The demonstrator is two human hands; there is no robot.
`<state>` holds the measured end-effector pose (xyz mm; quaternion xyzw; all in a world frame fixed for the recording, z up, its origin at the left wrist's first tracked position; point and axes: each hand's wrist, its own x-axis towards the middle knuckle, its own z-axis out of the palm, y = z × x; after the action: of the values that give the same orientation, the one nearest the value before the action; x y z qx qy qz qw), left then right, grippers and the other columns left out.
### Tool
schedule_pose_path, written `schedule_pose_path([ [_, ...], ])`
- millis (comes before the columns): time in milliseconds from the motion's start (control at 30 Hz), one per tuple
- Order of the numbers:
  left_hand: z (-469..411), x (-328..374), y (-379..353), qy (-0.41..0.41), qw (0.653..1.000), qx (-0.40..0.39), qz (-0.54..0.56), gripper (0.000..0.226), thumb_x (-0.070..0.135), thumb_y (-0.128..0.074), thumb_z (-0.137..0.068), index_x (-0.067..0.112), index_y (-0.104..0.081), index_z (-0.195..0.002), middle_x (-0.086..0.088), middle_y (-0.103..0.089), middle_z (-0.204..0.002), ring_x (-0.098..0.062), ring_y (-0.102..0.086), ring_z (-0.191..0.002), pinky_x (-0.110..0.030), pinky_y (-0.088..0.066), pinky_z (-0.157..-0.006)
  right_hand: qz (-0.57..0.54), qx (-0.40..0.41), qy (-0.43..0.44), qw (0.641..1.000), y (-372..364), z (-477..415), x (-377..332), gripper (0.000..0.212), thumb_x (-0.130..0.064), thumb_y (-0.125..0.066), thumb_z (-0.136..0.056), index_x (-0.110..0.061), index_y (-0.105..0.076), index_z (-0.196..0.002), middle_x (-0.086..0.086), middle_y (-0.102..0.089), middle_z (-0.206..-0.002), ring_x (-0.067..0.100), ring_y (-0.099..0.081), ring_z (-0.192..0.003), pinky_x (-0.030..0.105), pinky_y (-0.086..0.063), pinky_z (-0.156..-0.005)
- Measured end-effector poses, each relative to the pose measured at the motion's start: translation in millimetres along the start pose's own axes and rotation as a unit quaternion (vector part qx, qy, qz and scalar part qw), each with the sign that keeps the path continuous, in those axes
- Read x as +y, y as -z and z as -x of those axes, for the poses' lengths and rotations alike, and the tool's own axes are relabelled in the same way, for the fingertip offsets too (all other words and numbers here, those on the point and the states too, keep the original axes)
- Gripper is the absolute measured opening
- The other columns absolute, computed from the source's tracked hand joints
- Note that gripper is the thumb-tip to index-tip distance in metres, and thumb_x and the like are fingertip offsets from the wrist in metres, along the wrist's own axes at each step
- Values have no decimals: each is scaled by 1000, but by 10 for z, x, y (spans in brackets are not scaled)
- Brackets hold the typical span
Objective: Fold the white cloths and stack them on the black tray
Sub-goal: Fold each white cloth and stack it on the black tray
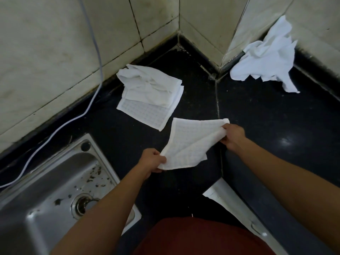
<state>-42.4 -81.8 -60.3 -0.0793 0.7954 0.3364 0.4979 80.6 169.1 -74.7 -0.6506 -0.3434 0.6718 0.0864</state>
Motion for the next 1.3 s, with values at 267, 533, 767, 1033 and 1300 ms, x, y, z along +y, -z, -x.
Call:
schedule_pose_path([
  [267,123,-318,-115,10,999,-23,-24,19,7,-67,-85,5,-54,-98,-17,-69,-92,-23,-69,-60,-29,-53,-50,215,-133,37,967,165,317,210,38,-31,-71,-86,-18,-52,-115,6,-69,-105,20,-68,-92,33,-54,-71],
  [533,165,-415,-148,-6,1000,-3,-11,22,7,-67,-85,4,-55,-103,-16,-71,-84,-20,-68,-55,-28,-52,-50,300,-90,151,938,246,520,648,22,-20,-77,-78,0,-67,-81,15,-68,-81,17,-61,-69,32,-51,-63],
  [767,272,-466,-233,-14,999,-22,-35,29,9,-70,-84,7,-50,-105,-16,-72,-77,-20,-65,-51,-27,-47,-46,256,-19,120,959,563,489,624,27,-16,-71,-83,-15,-56,-106,6,-60,-98,20,-60,-80,29,-47,-50],
  [1033,434,-643,-342,-23,999,-31,8,11,6,-63,-89,7,-52,-89,-18,-69,-77,-18,-62,-49,-26,-44,-45,149,-38,21,988,933,659,991,8,-11,-69,-86,-5,-67,-83,10,-60,-66,17,-50,-50,21,-38,-38],
  [1300,314,-304,-205,-90,991,-73,71,30,-16,-60,-79,-2,-65,-105,-17,-63,-82,-21,-64,-69,-24,-56,-64,128,-73,49,988,938,630,632,15,1,-64,-85,-7,-72,-95,8,-74,-84,15,-70,-74,20,-46,-53],
])
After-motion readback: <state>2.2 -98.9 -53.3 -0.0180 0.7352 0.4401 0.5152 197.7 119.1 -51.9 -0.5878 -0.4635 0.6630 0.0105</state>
